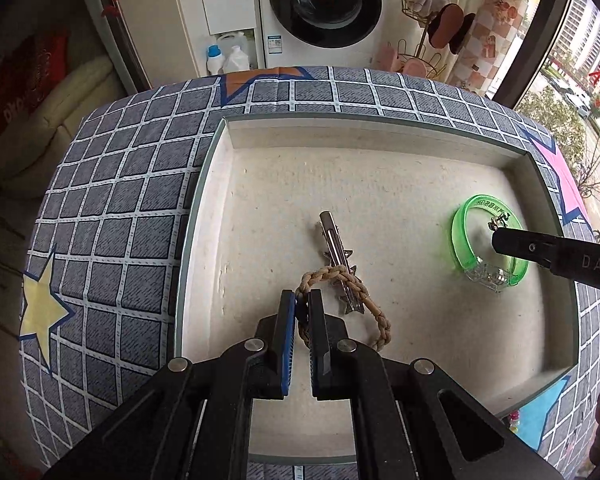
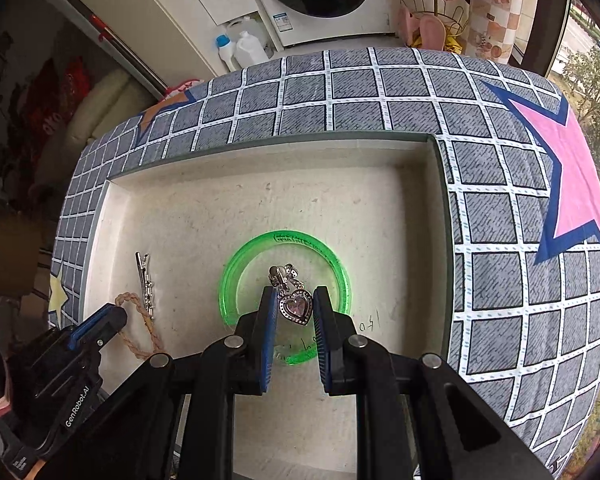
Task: Organize jewelry
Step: 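Carry the braided bracelet with the left tool while the right tool carries the heart charm over the tray, then release the braided bracelet beside the clip while the right tool drops the heart charm inside the green bracelet, then withdraw both open tools from the tray toward the remaining jewelry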
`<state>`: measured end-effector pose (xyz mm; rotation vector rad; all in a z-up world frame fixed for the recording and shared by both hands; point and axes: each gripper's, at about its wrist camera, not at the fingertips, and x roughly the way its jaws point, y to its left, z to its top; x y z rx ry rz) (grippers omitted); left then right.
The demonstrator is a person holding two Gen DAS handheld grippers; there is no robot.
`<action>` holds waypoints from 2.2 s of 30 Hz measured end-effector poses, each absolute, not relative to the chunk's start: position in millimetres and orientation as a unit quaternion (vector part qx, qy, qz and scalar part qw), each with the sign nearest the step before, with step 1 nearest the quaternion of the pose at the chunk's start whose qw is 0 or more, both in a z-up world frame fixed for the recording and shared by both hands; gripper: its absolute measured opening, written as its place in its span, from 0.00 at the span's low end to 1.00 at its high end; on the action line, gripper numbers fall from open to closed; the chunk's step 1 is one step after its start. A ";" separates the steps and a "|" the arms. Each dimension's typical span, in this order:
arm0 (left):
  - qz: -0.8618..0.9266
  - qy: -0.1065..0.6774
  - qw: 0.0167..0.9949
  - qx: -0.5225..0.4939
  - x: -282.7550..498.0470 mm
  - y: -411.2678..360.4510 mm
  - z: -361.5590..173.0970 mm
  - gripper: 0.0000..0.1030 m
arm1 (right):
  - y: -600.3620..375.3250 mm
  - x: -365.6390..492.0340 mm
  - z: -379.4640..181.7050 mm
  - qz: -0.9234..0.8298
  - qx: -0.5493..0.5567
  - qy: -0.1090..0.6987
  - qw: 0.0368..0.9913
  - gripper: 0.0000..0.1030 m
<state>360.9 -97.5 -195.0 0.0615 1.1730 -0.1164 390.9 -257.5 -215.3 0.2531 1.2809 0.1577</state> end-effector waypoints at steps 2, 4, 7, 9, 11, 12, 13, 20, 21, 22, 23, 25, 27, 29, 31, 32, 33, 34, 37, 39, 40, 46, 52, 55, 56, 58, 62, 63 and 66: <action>-0.053 0.555 0.829 0.041 361.4 -100.8 -197.6 0.18 | -257.5 391.7 -218.8 0.074 0.118 0.600 0.788 0.19; -0.050 0.561 0.825 0.049 362.2 -102.8 -200.6 0.18 | -257.4 391.3 -218.4 0.072 0.115 0.597 0.791 0.20; -0.046 0.565 0.822 0.052 362.6 -103.9 -202.8 0.18 | -253.4 392.7 -218.1 0.075 0.101 0.597 0.792 0.21; -0.043 0.565 0.822 0.055 362.2 -104.4 -202.4 0.18 | -254.0 392.6 -217.1 0.080 0.105 0.596 0.792 0.31; -0.041 0.566 0.822 0.057 361.9 -104.2 -200.7 0.18 | -254.0 391.6 -215.3 0.082 0.110 0.595 0.792 0.50; -0.040 0.564 0.823 0.058 361.5 -104.0 -199.2 0.18 | -254.2 390.6 -213.4 0.081 0.112 0.593 0.794 0.51; -0.038 0.562 0.824 0.059 360.9 -103.8 -196.9 0.18 | -253.6 389.4 -210.3 0.082 0.118 0.589 0.796 0.51; -0.042 0.549 0.833 0.055 356.5 -100.4 -181.7 0.18 | -267.4 377.1 -187.8 0.090 0.163 0.566 0.803 0.57; -0.044 0.547 0.834 0.056 355.1 -101.0 -179.3 0.18 | -268.9 373.8 -185.4 0.090 0.166 0.564 0.804 0.57; -0.046 0.544 0.836 0.056 353.7 -101.7 -177.0 0.18 | -270.7 372.2 -184.7 0.089 0.168 0.563 0.804 0.57; -0.048 0.541 0.838 0.057 353.0 -102.5 -175.4 0.18 | -272.0 368.7 -182.7 0.089 0.170 0.562 0.805 0.58; -0.049 0.537 0.840 0.058 351.9 -102.7 -173.8 0.19 | -272.6 361.5 -179.9 0.087 0.174 0.558 0.807 0.65; -0.046 0.539 0.839 0.059 352.3 -102.1 -174.7 0.69 | -274.2 354.7 -176.8 0.087 0.178 0.555 0.808 0.68; -0.028 0.511 0.857 0.055 348.0 -99.2 -168.2 1.00 | -275.5 349.6 -175.4 0.086 0.180 0.554 0.808 0.68; -0.032 0.513 0.856 0.054 348.8 -98.8 -166.8 1.00 | -275.1 346.4 -174.4 0.084 0.181 0.554 0.809 0.68; -0.033 0.519 0.853 0.054 349.8 -99.0 -167.8 1.00 | -275.2 345.0 -173.9 0.084 0.181 0.553 0.809 0.68; -0.033 0.519 0.852 0.055 349.3 -99.1 -167.4 1.00 | -276.4 342.7 -173.1 0.084 0.181 0.554 0.809 0.68; -0.032 0.516 0.854 0.056 347.2 -99.2 -165.2 1.00 | -277.0 339.9 -172.1 0.083 0.181 0.553 0.809 0.68; -0.033 0.505 0.861 0.056 337.9 -98.0 -156.3 1.00 | -279.7 330.4 -168.6 0.079 0.187 0.551 0.810 0.68; -0.034 0.503 0.862 0.057 329.2 -95.9 -151.4 1.00 | -281.4 322.8 -166.1 0.075 0.188 0.549 0.811 0.71; -0.034 0.503 0.862 0.056 324.7 -94.0 -149.2 1.00 | -282.1 317.9 -164.6 0.074 0.187 0.549 0.811 0.71; -0.031 0.513 0.857 0.026 287.7 -72.2 -140.4 1.00 | -284.8 283.3 -154.3 0.068 0.177 0.538 0.821 0.82; -0.023 0.528 0.848 0.021 243.9 -49.0 -141.2 1.00 | -284.1 248.2 -152.1 0.062 0.164 0.538 0.825 0.83; -0.023 0.537 0.843 0.014 225.4 -37.5 -142.5 1.00 | -283.7 230.3 -153.4 0.056 0.166 0.538 0.825 0.84; -0.022 0.540 0.841 0.012 220.0 -34.1 -143.2 1.00 | -283.6 225.0 -154.1 0.055 0.170 0.538 0.824 0.84; -0.021 0.546 0.837 0.008 209.5 -28.6 -145.0 1.00 | -283.1 214.1 -156.1 0.053 0.177 0.539 0.822 0.84; -0.024 0.557 0.830 0.011 189.9 -22.4 -149.6 1.00 | -279.1 195.3 -158.5 0.054 0.181 0.543 0.818 0.84; -0.024 0.559 0.829 0.016 185.0 -21.9 -151.3 1.00 | -277.7 191.1 -158.5 0.053 0.179 0.544 0.818 0.84; -0.025 0.567 0.823 0.026 171.4 -21.6 -156.5 1.00 | -273.6 177.4 -158.4 0.046 0.172 0.542 0.821 0.84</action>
